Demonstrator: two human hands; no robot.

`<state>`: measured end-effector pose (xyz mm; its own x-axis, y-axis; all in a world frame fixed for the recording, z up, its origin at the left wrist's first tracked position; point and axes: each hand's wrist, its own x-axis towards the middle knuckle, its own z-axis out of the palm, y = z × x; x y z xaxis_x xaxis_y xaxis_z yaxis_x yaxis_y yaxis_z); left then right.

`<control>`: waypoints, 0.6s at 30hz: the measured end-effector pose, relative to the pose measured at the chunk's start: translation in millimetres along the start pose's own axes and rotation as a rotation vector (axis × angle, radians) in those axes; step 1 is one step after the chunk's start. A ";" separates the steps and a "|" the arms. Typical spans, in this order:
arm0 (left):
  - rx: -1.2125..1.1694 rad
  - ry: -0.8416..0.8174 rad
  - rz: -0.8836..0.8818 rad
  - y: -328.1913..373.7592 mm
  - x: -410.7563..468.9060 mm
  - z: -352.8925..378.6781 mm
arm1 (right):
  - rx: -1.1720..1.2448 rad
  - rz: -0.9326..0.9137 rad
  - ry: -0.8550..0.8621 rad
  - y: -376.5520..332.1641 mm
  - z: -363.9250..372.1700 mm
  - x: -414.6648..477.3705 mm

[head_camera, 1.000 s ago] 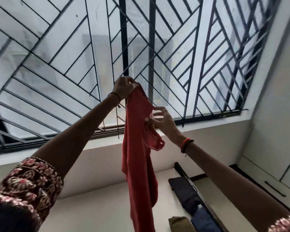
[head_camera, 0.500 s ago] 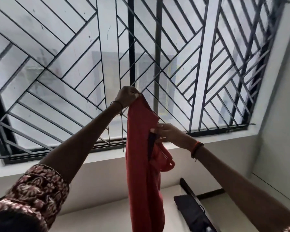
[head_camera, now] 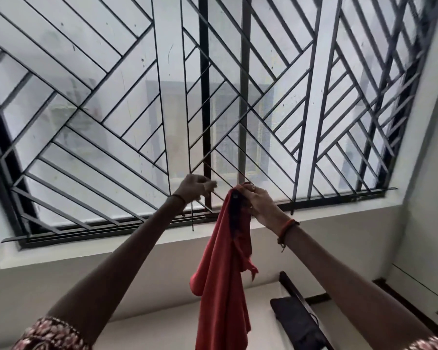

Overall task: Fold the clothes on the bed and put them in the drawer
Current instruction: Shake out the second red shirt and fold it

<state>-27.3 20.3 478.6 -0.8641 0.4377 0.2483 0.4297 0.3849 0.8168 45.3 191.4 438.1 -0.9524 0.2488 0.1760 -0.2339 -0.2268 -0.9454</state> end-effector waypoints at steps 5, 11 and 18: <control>-0.096 0.008 0.031 -21.9 -27.9 35.4 | 0.057 0.001 -0.055 11.1 11.4 4.1; 0.014 0.101 0.036 -30.2 -33.0 47.0 | 0.050 0.023 -0.038 18.6 17.4 4.9; -0.348 0.109 -0.006 -16.7 -37.5 49.5 | 0.082 0.015 -0.090 4.5 16.8 -0.1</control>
<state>10.9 37.7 429.8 -0.8971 0.3401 0.2821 0.3264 0.0795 0.9419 41.1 174.6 438.4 -0.9687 0.1602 0.1897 -0.2315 -0.3069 -0.9231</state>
